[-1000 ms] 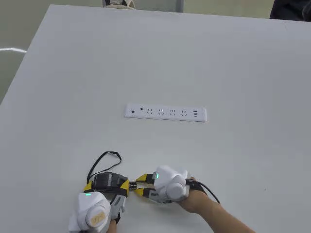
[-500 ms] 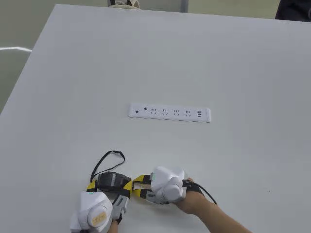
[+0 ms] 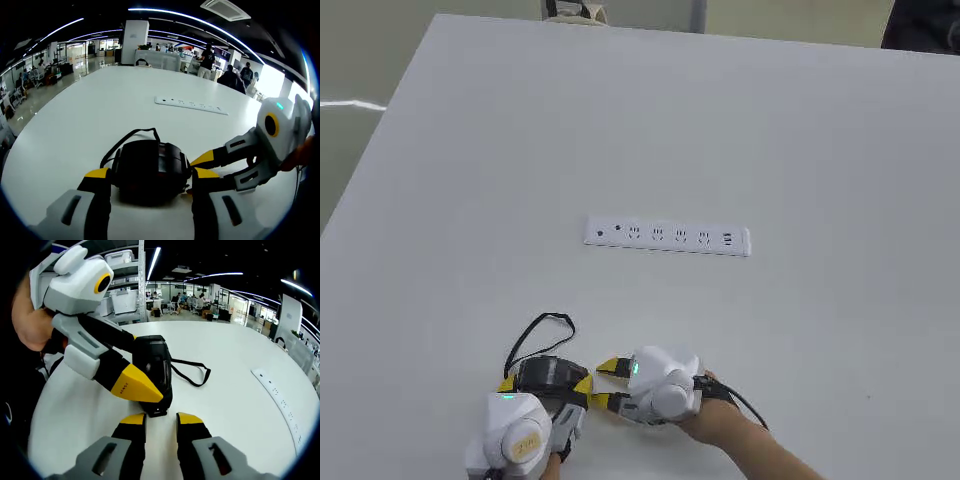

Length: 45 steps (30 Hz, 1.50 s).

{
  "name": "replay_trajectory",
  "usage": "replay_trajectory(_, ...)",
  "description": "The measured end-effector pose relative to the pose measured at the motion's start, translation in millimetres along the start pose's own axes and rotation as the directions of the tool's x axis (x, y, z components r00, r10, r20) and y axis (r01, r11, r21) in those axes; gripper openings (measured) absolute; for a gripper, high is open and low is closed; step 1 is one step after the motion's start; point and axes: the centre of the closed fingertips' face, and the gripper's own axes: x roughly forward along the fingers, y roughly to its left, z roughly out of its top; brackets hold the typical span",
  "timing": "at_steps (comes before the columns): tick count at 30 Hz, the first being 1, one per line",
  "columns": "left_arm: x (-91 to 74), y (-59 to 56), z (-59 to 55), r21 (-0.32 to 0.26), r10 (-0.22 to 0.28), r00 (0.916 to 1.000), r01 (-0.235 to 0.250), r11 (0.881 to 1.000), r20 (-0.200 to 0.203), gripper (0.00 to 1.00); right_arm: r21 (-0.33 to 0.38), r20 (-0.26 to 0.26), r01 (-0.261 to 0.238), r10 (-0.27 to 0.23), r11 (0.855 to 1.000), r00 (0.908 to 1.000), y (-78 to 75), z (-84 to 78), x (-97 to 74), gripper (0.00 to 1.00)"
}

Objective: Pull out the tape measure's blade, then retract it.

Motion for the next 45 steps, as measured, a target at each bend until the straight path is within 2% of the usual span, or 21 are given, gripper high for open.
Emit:
replay_trajectory(2, -1.3, -5.0, 0.6, 0.005, -0.027, 0.9996, 0.027, 1.000, -0.005, 0.69, 0.011, -0.005, 0.017, -0.017, 1.000, 0.9998, -1.4, -1.2, -5.2, 0.26)
replay_trajectory(5, -4.3, -7.3, 3.9, 0.053, -0.059, 0.9983, 0.059, 0.997, -0.002, 0.73, 0.023, 0.000, 0.030, -0.030, 0.999, 0.9995, 1.3, -0.2, -13.4, 0.30)
replay_trajectory(7, -9.2, -12.6, 2.0, 0.083, -0.095, 0.9953, 0.096, 0.992, -0.022, 0.75, 0.031, -0.002, 0.043, -0.043, 0.999, 0.9991, 3.4, -1.0, -18.8, 0.32)
replay_trajectory(12, -17.4, -11.7, -1.0, 0.174, -0.149, 0.9875, 0.156, 0.972, -0.049, 0.80, 0.062, -0.004, 0.081, -0.081, 0.995, 0.9967, 11.0, -2.6, -33.7, 0.39)
replay_trajectory(15, -28.5, -16.4, -2.3, 0.225, -0.211, 0.9734, 0.226, 0.948, -0.090, 0.83, 0.097, -0.014, 0.114, -0.113, 0.989, 0.9935, 15.7, -4.7, -45.1, 0.45)
replay_trajectory(17, -38.0, -15.8, -0.2, 0.271, -0.230, 0.9677, 0.250, 0.930, -0.103, 0.82, 0.112, -0.005, 0.144, -0.145, 0.983, 0.9895, 19.1, -4.9, -55.4, 0.47)
replay_trajectory(18, -43.2, -18.3, 0.2, 0.291, -0.260, 0.9592, 0.282, 0.914, -0.112, 0.82, 0.127, -0.005, 0.152, -0.153, 0.980, 0.9883, 22.5, -5.9, -61.1, 0.47)
replay_trajectory(20, -50.3, -18.7, -0.5, 0.312, -0.285, 0.9495, 0.313, 0.897, -0.131, 0.83, 0.152, -0.013, 0.179, -0.179, 0.972, 0.9837, 25.7, -8.1, -69.8, 0.51)
replay_trajectory(21, -55.5, -20.9, -1.0, 0.326, -0.316, 0.9382, 0.345, 0.880, -0.141, 0.82, 0.163, -0.014, 0.195, -0.196, 0.967, 0.9806, 28.5, -9.2, -76.4, 0.54)
replay_trajectory(22, -58.7, -19.8, -0.5, 0.333, -0.321, 0.9362, 0.351, 0.875, -0.142, 0.83, 0.175, -0.018, 0.207, -0.208, 0.963, 0.9781, 30.4, -10.6, -81.1, 0.55)
replay_trajectory(23, -64.2, -20.5, 0.1, 0.360, -0.340, 0.9284, 0.372, 0.856, -0.150, 0.83, 0.181, -0.018, 0.218, -0.219, 0.959, 0.9756, 33.4, -12.0, -87.2, 0.56)
replay_trajectory(25, -70.6, -18.1, 0.0, 0.378, -0.341, 0.9261, 0.377, 0.846, -0.161, 0.84, 0.204, -0.018, 0.249, -0.251, 0.947, 0.9678, 35.2, -13.9, -97.4, 0.59)
replay_trajectory(26, -76.2, -18.0, 0.7, 0.389, -0.354, 0.9198, 0.392, 0.833, -0.169, 0.85, 0.224, -0.017, 0.266, -0.269, 0.938, 0.9630, 37.4, -15.0, -104.9, 0.61)
replay_trajectory(29, -86.1, -15.5, 3.9, 0.399, -0.382, 0.9088, 0.417, 0.817, -0.167, 0.88, 0.245, -0.021, 0.308, -0.313, 0.919, 0.9497, 42.7, -19.3, -124.5, 0.65)
replay_trajectory(32, -93.8, -9.0, 5.9, 0.414, -0.388, 0.9074, 0.419, 0.808, -0.162, 0.90, 0.269, -0.034, 0.349, -0.353, 0.898, 0.9350, 48.2, -25.4, -144.9, 0.67)
replay_trajectory(33, -97.0, -6.7, 6.6, 0.418, -0.393, 0.9056, 0.422, 0.804, -0.159, 0.91, 0.292, -0.040, 0.367, -0.372, 0.883, 0.9274, 50.1, -28.1, -153.7, 0.68)
replay_trajectory(35, -100.5, -4.0, 7.2, 0.422, -0.400, 0.9031, 0.427, 0.800, -0.156, 0.93, 0.310, -0.042, 0.383, -0.390, 0.870, 0.9199, 53.1, -29.4, -164.0, 0.70)
replay_trajectory(39, -106.7, 4.3, 5.5, 0.431, -0.404, 0.9005, 0.432, 0.792, -0.160, 0.98, 0.320, -0.050, 0.408, -0.415, 0.855, 0.9083, 62.2, -35.6, -185.5, 0.75)
replay_trajectory(42, -113.9, 6.7, 5.2, 0.442, -0.418, 0.8937, 0.445, 0.779, -0.164, 0.99, 0.344, -0.058, 0.430, -0.439, 0.835, 0.8968, 66.3, -39.6, -200.7, 0.79)
replay_trajectory(43, -115.9, 9.3, 5.1, 0.445, -0.417, 0.8941, 0.444, 0.777, -0.164, 0.99, 0.358, -0.060, 0.448, -0.458, 0.820, 0.8869, 67.8, -38.6, -209.0, 0.80)
replay_trajectory(45, -120.1, 12.4, 4.6, 0.450, -0.422, 0.8911, 0.450, 0.772, -0.168, 0.99, 0.373, -0.041, 0.450, -0.470, 0.812, 0.8820, 70.9, -38.4, -218.7, 0.82)
